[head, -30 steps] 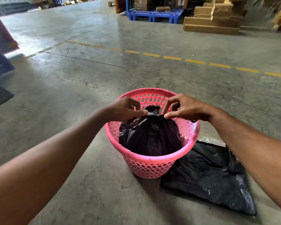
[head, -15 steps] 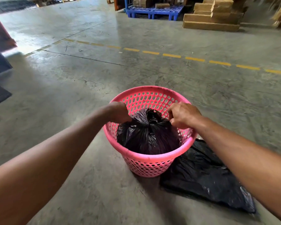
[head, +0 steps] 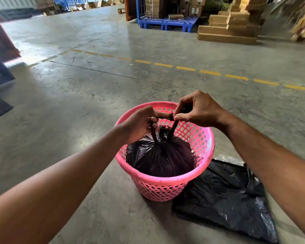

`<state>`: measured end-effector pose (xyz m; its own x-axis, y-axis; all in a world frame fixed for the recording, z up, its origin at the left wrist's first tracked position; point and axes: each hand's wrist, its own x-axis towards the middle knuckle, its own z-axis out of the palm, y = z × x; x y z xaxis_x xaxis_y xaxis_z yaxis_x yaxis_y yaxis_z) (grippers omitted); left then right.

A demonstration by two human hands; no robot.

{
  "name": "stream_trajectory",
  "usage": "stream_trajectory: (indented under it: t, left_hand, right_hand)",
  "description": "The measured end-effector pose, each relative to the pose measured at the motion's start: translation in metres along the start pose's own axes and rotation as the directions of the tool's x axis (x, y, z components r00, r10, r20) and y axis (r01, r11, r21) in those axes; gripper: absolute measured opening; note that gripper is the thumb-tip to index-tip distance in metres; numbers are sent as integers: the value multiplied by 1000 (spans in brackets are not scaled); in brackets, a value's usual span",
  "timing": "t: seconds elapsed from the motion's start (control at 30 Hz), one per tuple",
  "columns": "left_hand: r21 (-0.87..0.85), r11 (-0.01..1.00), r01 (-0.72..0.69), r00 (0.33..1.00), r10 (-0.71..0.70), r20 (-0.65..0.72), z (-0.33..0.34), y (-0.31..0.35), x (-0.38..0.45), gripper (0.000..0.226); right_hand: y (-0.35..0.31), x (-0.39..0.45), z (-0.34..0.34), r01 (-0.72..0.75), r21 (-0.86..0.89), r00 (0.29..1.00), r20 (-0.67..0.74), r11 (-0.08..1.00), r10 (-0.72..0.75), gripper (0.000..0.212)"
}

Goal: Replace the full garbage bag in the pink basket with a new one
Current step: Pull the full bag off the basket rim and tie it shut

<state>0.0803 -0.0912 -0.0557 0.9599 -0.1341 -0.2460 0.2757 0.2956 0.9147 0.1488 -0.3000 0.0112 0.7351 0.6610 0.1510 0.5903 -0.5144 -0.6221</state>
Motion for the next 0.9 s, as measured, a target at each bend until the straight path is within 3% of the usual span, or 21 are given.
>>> stream_trajectory:
  t: [0.1,0.17,0.3,0.43,0.5,0.6,0.73,0.9]
  left_hand:
    - [269,958,-96,995,99,2,25,-7,5,20]
    - [381,911,-159,987,146,65,33,-12,6,33]
    - [365,922,-129,991,110,72,28,-10,4,41]
    - [265,960,-87,996,79,43,21,-9,1,46]
    - [245,966,-82,997,77,29,22,-9,2,40]
    - [289,957,-31,1000,29,12,20,-5,1,35]
    - [348,935,63,994,-89,58,19,1,-1,40]
    - [98,982,161,987,-158,-43,13,2,2,43]
  right_hand:
    - [-15,2,12,60,85,997,-45,995,-57,7]
    - [-20,4,20,92,77,991,-108,993,-83,10]
    - [-7,11,13,3,197,990,-142,980,25,39]
    - [11,4,13,-152,169,985,106,974,135,58]
    - [13,-1,24,-133,83,982,144,988,120,48]
    - [21,0,24,-143,171,990,42,975,138,20]
    - [27,-2,19,-167,163,986,12,972,167,18]
    - [26,-4,16,-191,191,980,-15,963,198,14]
